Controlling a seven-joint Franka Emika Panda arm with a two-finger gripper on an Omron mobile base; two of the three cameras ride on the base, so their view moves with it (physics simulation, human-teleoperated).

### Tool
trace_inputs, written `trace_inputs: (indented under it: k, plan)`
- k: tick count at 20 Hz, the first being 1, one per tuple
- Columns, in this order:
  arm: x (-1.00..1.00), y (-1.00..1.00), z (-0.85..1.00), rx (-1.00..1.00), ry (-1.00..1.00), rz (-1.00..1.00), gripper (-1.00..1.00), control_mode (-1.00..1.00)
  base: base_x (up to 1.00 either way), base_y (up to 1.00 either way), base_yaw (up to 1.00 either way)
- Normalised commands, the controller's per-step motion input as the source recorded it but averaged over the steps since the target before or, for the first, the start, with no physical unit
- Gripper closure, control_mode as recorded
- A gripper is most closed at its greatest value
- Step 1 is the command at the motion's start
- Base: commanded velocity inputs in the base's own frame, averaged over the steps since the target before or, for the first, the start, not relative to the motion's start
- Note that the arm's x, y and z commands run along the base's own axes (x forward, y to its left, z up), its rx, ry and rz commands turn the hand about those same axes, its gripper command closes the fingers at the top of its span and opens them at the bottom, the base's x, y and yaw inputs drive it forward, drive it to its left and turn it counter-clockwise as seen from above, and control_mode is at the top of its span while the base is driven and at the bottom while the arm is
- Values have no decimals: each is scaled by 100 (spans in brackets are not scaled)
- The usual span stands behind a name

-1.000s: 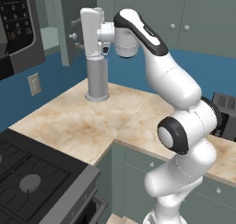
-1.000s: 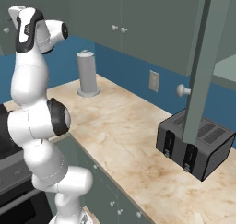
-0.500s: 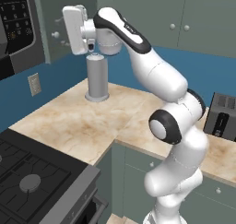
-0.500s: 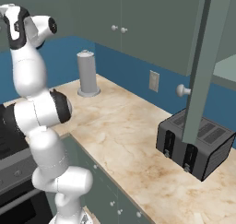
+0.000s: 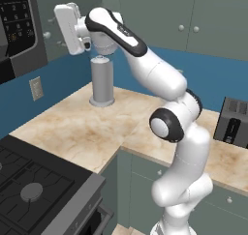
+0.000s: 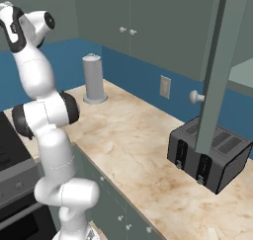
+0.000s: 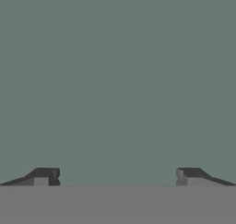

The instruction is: Close all open cabinet doors.

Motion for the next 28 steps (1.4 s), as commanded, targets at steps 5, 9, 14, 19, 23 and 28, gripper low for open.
trace_inputs:
  k: [5, 9, 14, 19, 23, 28]
  plan:
    - [27, 17, -14, -5, 1, -1, -100, -100, 0, 0, 0]
    - [32, 13, -19, -4, 5, -1, -100, -100, 0, 0, 0]
    - [21, 4, -15, -1, 4, 0, -100, -100, 0, 0, 0]
    - [-13, -34, -6, -1, 0, 0, -100, -100, 0, 0, 0]
    - [-30, -46, -9, -4, 0, 0, -100, -100, 0, 0, 0]
    - [-44, -49, -15, -8, -2, 0, -100, -100, 0, 0, 0]
